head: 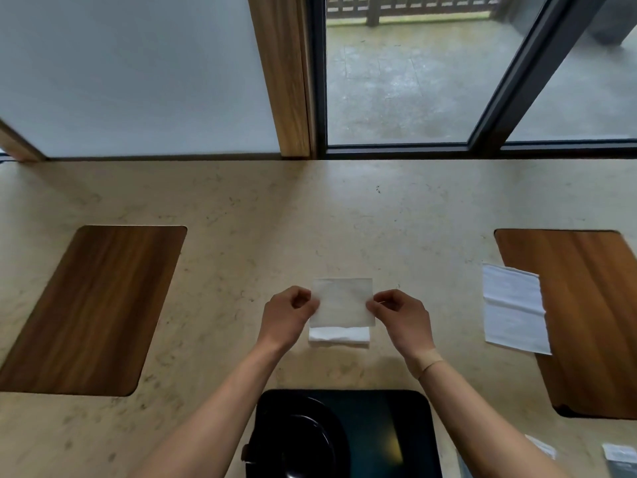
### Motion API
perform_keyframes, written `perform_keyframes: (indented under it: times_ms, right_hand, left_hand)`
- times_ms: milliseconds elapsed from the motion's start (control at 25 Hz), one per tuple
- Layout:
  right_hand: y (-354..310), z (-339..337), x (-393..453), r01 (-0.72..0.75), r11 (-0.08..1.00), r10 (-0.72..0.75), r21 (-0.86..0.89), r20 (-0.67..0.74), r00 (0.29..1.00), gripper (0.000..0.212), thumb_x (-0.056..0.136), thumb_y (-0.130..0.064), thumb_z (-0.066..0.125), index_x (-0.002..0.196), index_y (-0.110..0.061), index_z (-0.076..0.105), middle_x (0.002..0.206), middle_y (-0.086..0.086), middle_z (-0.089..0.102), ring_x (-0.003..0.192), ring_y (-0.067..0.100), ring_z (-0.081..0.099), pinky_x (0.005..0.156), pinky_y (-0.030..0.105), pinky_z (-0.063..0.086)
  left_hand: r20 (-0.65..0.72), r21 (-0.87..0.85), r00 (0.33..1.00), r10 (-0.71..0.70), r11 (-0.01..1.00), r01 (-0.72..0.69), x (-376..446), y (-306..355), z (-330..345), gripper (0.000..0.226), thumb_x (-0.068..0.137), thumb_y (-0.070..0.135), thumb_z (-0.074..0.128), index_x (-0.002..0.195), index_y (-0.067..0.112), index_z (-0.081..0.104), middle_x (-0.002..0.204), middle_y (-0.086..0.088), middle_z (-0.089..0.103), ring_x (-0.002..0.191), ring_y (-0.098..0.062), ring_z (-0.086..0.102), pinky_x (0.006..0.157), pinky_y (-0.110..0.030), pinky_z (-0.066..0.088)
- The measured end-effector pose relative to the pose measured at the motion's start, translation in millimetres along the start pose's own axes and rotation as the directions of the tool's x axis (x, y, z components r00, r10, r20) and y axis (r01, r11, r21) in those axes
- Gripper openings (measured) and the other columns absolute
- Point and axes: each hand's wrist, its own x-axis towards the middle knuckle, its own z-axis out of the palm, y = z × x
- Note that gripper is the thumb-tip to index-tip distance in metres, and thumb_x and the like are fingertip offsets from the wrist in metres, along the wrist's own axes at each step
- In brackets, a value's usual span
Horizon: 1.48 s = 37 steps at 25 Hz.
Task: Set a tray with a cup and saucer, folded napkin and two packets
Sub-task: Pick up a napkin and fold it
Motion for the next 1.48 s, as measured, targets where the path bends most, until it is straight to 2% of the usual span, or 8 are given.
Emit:
perform_keyframes:
  times_ms: [120,200,400,520,680,920,1120,1480]
  right_hand:
    - [7,5,-1,0.016,0.996,-0.017,-0.092,-0.016,1.000,0.005,0.081,-0.031,0.070,0.084,-0.028,0.070,0.084,-0.012,0.071,0.083,0.005,0.065,0.078,0.028,0.052]
    - [12,8,0,0.038,0.981,-0.041,-0.189,-0.013,0.999,0.005,0.081,-0.033,0.068,0.084,-0.028,0.069,0.083,-0.014,0.070,0.081,0.004,0.064,0.076,0.028,0.051]
    - [24,16,8,0.031,0.941,-0.031,-0.338,0.006,0.999,0.004,0.081,-0.035,0.067,0.082,-0.032,0.066,0.075,-0.018,0.067,0.075,0.002,0.062,0.070,0.025,0.049]
    - [31,20,11,0.019,0.930,-0.019,-0.367,0.003,1.000,0.005,0.080,-0.036,0.067,0.082,-0.032,0.065,0.072,-0.018,0.066,0.072,0.002,0.062,0.064,0.022,0.046]
    - [38,23,13,0.032,0.917,-0.033,-0.399,0.004,0.999,0.006,0.083,-0.035,0.067,0.085,-0.030,0.066,0.076,-0.016,0.067,0.073,0.004,0.062,0.068,0.027,0.051]
    - [40,26,13,0.042,0.901,-0.055,-0.432,-0.016,0.998,0.013,0.085,-0.034,0.068,0.092,-0.024,0.068,0.082,-0.009,0.069,0.075,0.009,0.063,0.071,0.031,0.055]
    - [40,27,12,0.034,0.899,-0.052,-0.438,-0.030,0.998,0.015,0.085,-0.035,0.069,0.095,-0.024,0.068,0.083,-0.008,0.071,0.075,0.009,0.063,0.068,0.027,0.053]
    - [44,33,12,0.063,0.853,-0.101,-0.518,-0.044,0.994,0.020,0.081,-0.038,0.072,0.095,-0.027,0.063,0.082,-0.008,0.069,0.074,0.012,0.061,0.068,0.030,0.053]
  left_hand:
    - [-0.007,0.102,1.000,-0.018,0.995,0.019,2,-10,5,0.008,0.086,0.039,0.068,0.089,0.038,0.061,0.084,0.021,0.065,0.087,-0.003,0.064,0.084,-0.029,0.049]
    - [-0.011,0.177,1.000,-0.024,0.984,0.026,4,-13,9,0.008,0.085,0.041,0.066,0.088,0.040,0.059,0.081,0.022,0.064,0.084,-0.002,0.062,0.089,-0.037,0.048]
    - [-0.055,0.264,0.998,-0.031,0.963,0.045,7,-21,19,0.009,0.083,0.043,0.065,0.089,0.040,0.059,0.071,0.023,0.060,0.076,0.002,0.056,0.082,-0.032,0.028]
    - [-0.075,0.261,0.997,-0.020,0.965,0.039,9,-29,22,0.012,0.082,0.042,0.065,0.094,0.038,0.062,0.071,0.022,0.061,0.074,0.008,0.054,0.085,-0.032,0.028]
    - [-0.066,0.300,0.998,0.011,0.954,0.009,12,-35,25,0.013,0.083,0.042,0.065,0.095,0.039,0.060,0.074,0.021,0.062,0.073,0.014,0.050,0.083,-0.031,0.021]
    - [-0.082,0.332,0.996,0.041,0.943,-0.012,12,-40,28,0.015,0.082,0.043,0.068,0.095,0.039,0.060,0.075,0.021,0.063,0.077,0.003,0.059,0.086,-0.034,0.023]
    - [-0.103,0.348,0.993,0.059,0.937,-0.019,10,-40,29,0.021,0.080,0.041,0.070,0.098,0.039,0.058,0.071,0.021,0.061,0.074,0.005,0.058,0.088,-0.035,0.027]
    - [-0.139,0.402,0.984,0.115,0.914,-0.050,8,-38,30,0.032,0.080,0.035,0.073,0.108,0.033,0.058,0.069,0.018,0.062,0.071,0.002,0.059,0.085,-0.032,0.030]
